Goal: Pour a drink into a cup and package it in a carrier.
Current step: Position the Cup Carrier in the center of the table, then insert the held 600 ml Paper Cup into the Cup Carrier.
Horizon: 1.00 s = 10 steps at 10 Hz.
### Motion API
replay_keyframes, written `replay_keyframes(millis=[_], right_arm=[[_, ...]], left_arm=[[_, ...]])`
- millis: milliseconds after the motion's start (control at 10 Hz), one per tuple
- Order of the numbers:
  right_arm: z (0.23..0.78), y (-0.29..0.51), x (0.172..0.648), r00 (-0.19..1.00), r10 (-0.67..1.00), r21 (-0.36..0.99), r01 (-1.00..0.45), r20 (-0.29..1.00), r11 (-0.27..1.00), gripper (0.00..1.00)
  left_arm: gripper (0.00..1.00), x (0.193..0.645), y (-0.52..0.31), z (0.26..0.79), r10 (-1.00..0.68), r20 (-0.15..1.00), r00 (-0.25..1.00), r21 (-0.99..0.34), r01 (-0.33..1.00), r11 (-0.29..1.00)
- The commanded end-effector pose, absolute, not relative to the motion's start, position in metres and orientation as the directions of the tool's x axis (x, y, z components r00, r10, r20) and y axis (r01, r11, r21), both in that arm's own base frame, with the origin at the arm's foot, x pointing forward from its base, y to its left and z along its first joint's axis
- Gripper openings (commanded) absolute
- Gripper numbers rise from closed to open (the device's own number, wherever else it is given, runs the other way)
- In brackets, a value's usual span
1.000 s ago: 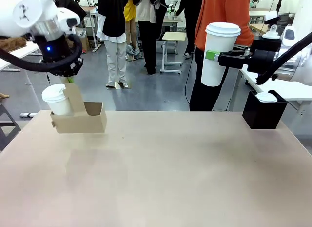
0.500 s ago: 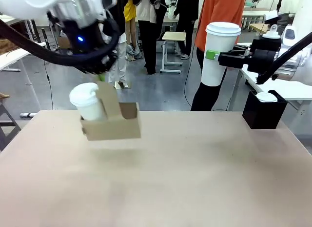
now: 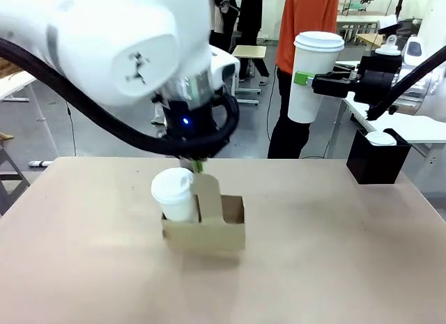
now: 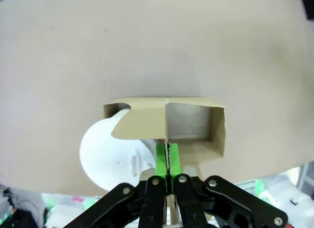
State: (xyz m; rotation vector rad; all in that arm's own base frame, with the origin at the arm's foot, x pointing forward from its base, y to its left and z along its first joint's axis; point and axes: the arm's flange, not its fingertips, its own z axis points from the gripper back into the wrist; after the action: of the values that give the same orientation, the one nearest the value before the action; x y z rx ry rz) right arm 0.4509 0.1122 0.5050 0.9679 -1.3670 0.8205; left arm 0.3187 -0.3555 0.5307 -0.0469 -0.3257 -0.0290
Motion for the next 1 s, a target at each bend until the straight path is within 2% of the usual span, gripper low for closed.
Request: replay_keyframes(millis=[0, 500, 900], right_arm=[[0.508, 0.115, 0.451, 0.051, -0.075, 0.077, -0.914, 0.996, 0.399, 0.81], [0.508, 0.115, 0.451, 0.051, -0.075, 0.077, -0.914, 0.996, 0.399, 0.81], [0.508, 0.115, 0.451, 0.051, -0.075, 0.077, -0.914, 0.996, 0.399, 0.81]], left_arm=[[0.02, 0.309, -0.361, 0.517, 0.009, 0.370, 0.929, -0.065, 0.017, 0.998], [0.02, 0.311, -0.378, 0.477, -0.033, 0.314, 0.949, -0.012, 0.039, 0.999], [0.02, 0.308, -0.371, 0.488, -0.045, 0.303, 0.952, -0.032, 0.058, 0.998]])
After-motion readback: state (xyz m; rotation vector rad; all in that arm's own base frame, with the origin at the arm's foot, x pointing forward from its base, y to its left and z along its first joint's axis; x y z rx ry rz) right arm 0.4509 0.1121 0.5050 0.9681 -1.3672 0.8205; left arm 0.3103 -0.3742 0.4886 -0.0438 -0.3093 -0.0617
